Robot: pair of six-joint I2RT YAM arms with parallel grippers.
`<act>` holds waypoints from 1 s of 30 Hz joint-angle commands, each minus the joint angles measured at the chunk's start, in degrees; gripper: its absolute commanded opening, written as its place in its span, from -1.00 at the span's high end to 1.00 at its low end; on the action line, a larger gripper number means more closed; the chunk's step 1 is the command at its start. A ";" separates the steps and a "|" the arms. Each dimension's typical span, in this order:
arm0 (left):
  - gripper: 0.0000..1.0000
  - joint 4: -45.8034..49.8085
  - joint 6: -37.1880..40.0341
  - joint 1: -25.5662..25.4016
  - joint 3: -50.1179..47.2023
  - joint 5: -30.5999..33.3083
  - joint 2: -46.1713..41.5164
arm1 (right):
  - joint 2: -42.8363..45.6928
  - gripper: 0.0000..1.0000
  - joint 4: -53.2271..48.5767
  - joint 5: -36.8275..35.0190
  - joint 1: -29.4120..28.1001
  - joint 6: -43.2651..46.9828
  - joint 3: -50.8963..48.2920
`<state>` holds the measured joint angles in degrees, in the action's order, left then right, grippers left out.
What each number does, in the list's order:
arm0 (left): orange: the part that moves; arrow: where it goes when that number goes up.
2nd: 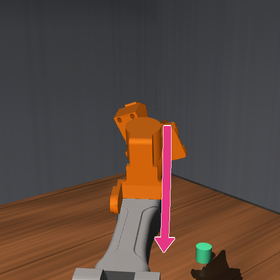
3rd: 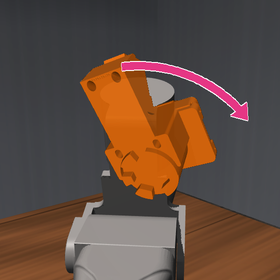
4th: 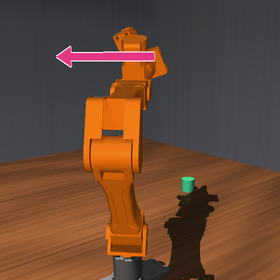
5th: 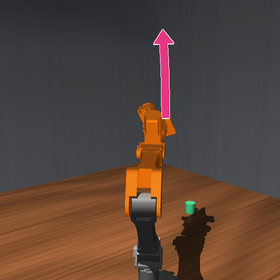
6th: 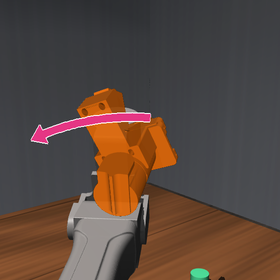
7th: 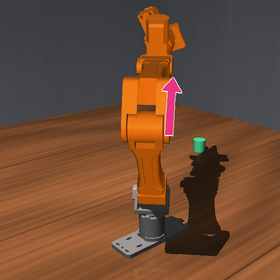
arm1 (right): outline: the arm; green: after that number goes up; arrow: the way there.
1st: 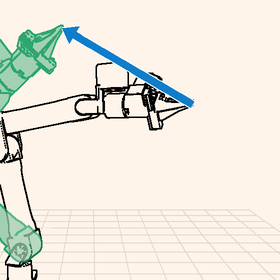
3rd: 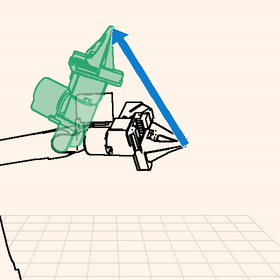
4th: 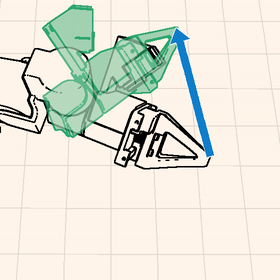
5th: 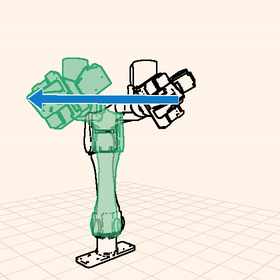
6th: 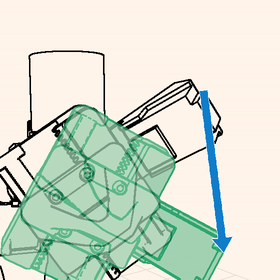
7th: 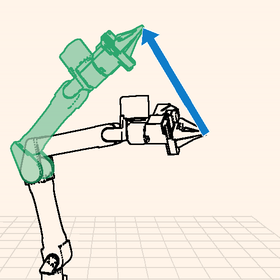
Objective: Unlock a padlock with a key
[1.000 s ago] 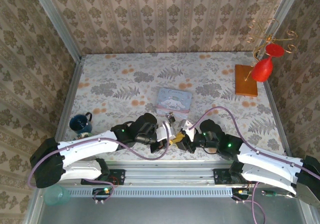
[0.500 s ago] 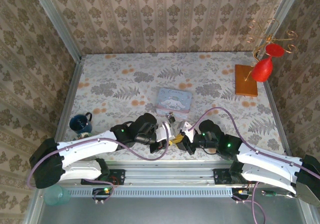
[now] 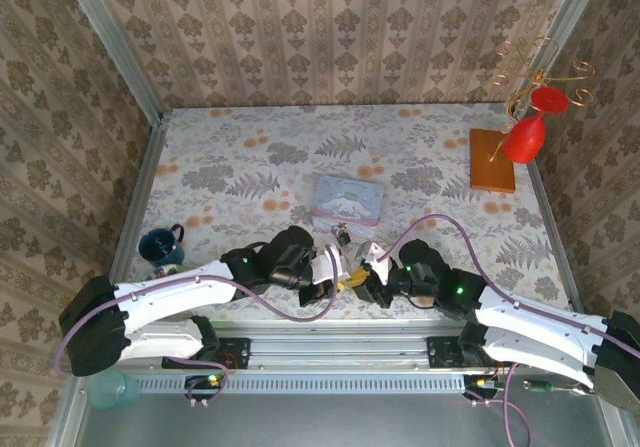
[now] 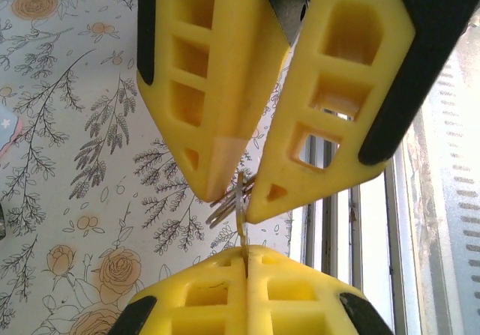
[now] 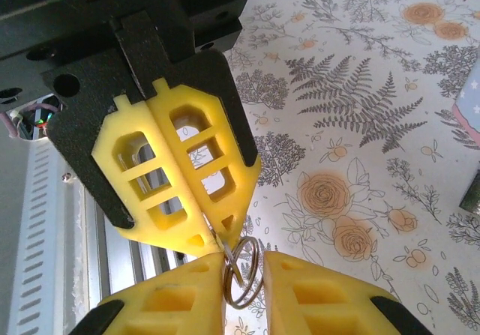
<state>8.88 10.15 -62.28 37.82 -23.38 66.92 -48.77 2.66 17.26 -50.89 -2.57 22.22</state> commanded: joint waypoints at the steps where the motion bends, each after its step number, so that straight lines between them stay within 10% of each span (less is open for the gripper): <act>1: 1.00 2.72 1.80 -0.97 0.85 -3.52 0.50 | 1.14 0.57 0.19 -3.29 0.15 0.06 -0.24; 19: 1.00 2.27 1.75 -1.05 0.46 -2.85 0.37 | -2.26 1.00 -1.27 -0.64 0.15 0.01 1.71; 30: 0.18 -10.02 -10.85 4.47 -6.43 8.10 -12.55 | 2.36 1.00 9.26 -9.63 4.23 -15.50 -3.71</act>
<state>5.21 5.54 -59.77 33.95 -20.01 58.19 -48.16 5.96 12.12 -48.16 -10.35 20.73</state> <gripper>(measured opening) 0.388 0.062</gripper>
